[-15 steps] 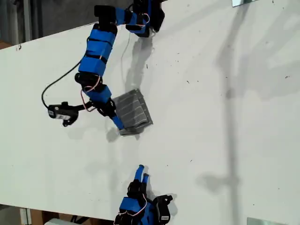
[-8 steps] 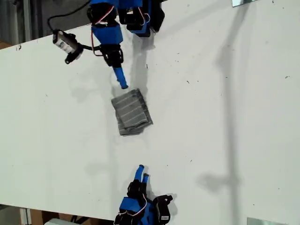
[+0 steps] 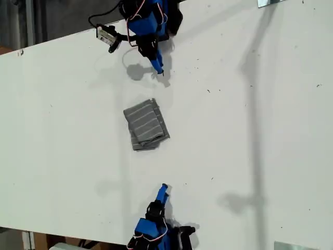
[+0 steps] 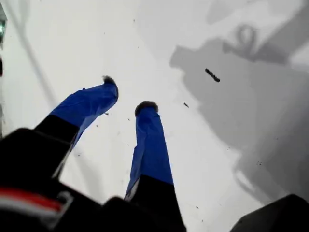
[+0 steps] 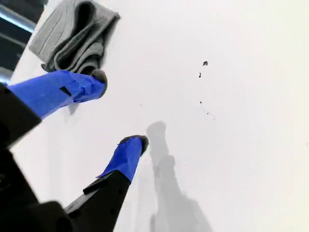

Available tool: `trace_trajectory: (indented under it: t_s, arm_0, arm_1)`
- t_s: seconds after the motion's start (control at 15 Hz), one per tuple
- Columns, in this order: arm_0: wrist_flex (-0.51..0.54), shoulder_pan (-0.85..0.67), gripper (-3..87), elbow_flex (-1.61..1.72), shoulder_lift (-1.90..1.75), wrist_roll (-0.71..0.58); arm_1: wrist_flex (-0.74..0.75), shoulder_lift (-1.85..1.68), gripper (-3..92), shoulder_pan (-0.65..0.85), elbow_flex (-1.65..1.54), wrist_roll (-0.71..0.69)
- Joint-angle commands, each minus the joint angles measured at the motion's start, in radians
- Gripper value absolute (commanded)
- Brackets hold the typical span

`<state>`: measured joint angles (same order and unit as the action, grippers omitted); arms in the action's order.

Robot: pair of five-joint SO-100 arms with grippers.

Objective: Grasp corners of a square towel and fold twice.

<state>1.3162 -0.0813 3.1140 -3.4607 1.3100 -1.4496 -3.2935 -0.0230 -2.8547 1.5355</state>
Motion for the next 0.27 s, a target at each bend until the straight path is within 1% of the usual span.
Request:
trace_trajectory:
  t_s: [0.0, 0.13, 0.2]
  arm_0:
    - [-0.012, 0.017, 20.6, 0.005, -0.005, -0.264]
    - [-0.011, 0.014, 18.9, 0.005, -0.005, -0.252]
    - [-0.011, 0.012, 18.6, 0.005, -0.005, -0.252]
  arm_1:
    - [-0.005, 0.002, 13.1, -0.005, 0.012, 0.071]
    - [-0.029, 0.002, 13.1, 0.035, 0.023, -0.005]
    - [-0.034, 0.002, 13.1, 0.051, 0.026, -0.008]
